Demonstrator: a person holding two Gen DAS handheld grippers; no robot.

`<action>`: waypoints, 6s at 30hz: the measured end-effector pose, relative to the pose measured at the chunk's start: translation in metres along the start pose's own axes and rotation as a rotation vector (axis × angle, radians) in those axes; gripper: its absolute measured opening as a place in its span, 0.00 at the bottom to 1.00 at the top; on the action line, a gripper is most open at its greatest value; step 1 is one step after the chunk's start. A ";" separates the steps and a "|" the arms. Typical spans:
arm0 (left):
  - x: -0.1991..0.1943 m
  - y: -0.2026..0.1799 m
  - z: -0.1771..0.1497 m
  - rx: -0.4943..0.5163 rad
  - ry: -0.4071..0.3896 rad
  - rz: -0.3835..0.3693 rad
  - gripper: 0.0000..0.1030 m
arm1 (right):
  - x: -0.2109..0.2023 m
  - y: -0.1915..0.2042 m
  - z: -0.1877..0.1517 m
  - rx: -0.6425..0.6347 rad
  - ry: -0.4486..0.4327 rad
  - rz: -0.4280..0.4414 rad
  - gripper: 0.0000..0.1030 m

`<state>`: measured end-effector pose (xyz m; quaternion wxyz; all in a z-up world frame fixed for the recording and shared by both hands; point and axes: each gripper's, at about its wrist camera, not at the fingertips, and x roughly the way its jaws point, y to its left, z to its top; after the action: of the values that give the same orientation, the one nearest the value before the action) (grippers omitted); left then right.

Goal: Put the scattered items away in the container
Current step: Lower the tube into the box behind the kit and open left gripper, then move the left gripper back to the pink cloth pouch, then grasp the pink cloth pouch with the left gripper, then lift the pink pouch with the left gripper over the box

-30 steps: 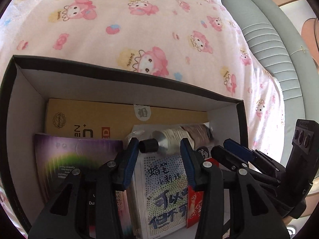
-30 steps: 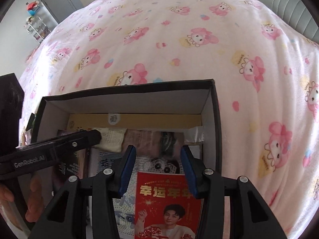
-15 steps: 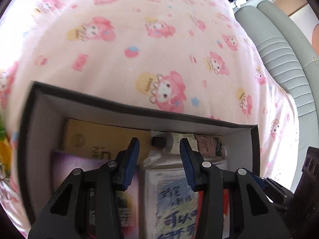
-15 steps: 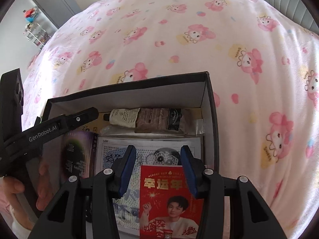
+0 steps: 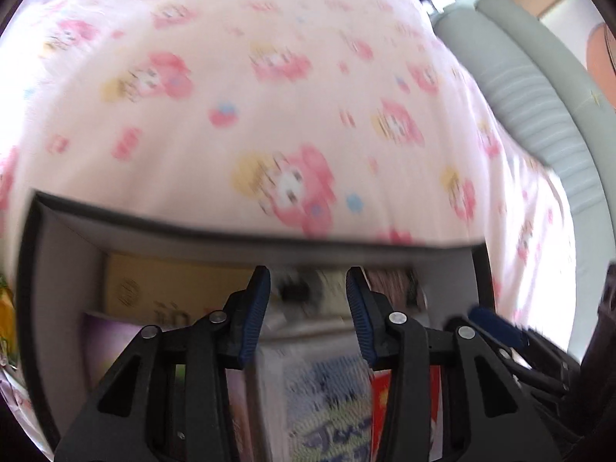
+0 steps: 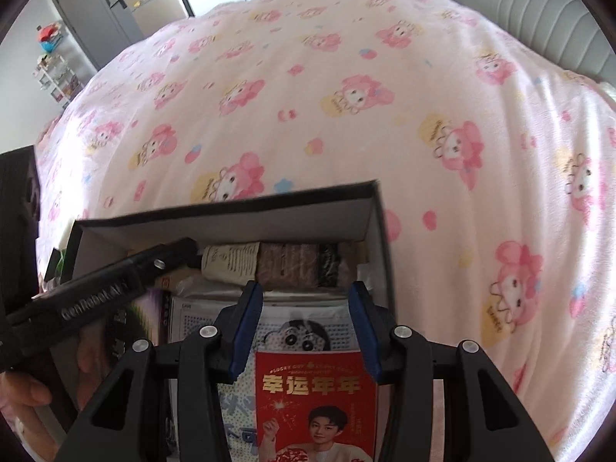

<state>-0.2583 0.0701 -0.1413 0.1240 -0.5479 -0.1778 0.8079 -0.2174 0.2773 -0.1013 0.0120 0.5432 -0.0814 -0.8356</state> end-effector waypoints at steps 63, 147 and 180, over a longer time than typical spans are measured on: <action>-0.262 0.153 -0.159 -0.232 -0.421 0.060 0.52 | -0.112 0.221 -0.131 -0.322 -0.206 0.269 0.42; -0.135 0.349 -0.143 -0.614 -0.191 -0.032 0.68 | 0.104 0.342 -0.079 -0.410 0.543 0.319 0.53; -0.120 -0.005 -0.074 0.159 0.016 -0.297 0.07 | -0.094 0.075 -0.095 -0.013 0.005 0.472 0.09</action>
<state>-0.1458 0.0388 -0.0631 0.2865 -0.5105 -0.1914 0.7878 -0.0978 0.2022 -0.0428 0.2110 0.5109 -0.2007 -0.8088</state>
